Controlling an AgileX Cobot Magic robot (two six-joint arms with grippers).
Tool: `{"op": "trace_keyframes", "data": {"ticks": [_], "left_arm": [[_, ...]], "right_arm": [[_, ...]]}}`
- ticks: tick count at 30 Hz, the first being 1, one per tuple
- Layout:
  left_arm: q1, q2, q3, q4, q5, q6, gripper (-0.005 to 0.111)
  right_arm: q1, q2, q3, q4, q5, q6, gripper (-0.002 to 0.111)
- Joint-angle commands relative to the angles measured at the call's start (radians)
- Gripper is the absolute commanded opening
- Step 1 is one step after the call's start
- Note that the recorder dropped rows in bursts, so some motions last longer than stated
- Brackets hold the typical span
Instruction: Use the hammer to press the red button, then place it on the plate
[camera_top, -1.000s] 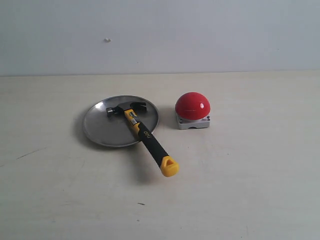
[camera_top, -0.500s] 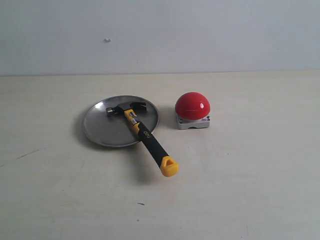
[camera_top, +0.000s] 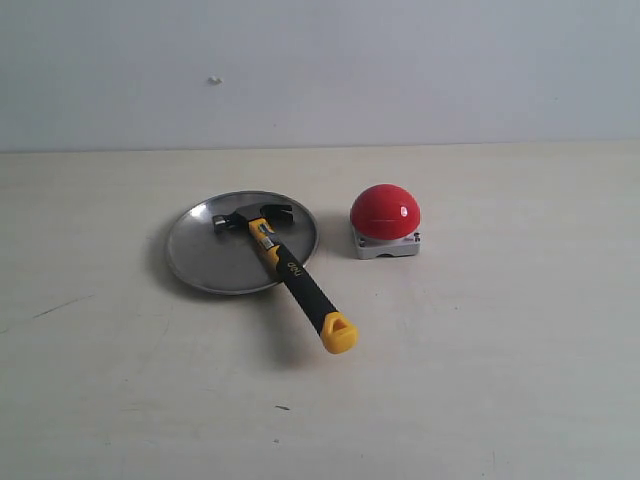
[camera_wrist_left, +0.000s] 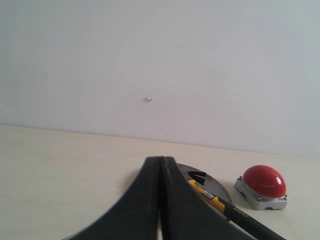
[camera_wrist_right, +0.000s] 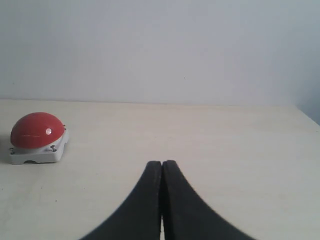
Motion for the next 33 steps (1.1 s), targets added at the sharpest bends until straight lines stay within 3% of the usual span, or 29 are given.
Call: {"op": "trace_keyframes", "data": {"ticks": [1,33], "left_arm": [[0.001,0.005,0.003,-0.004,-0.002,0.002,0.000],[0.001,0.005,0.003,0.010,-0.002,0.002,0.000]], "right_arm": [[-0.009,-0.006,0.005,0.017,0.024,-0.025,0.000],[-0.009,-0.006,0.005,0.024,0.037,-0.021,0.000]]}}
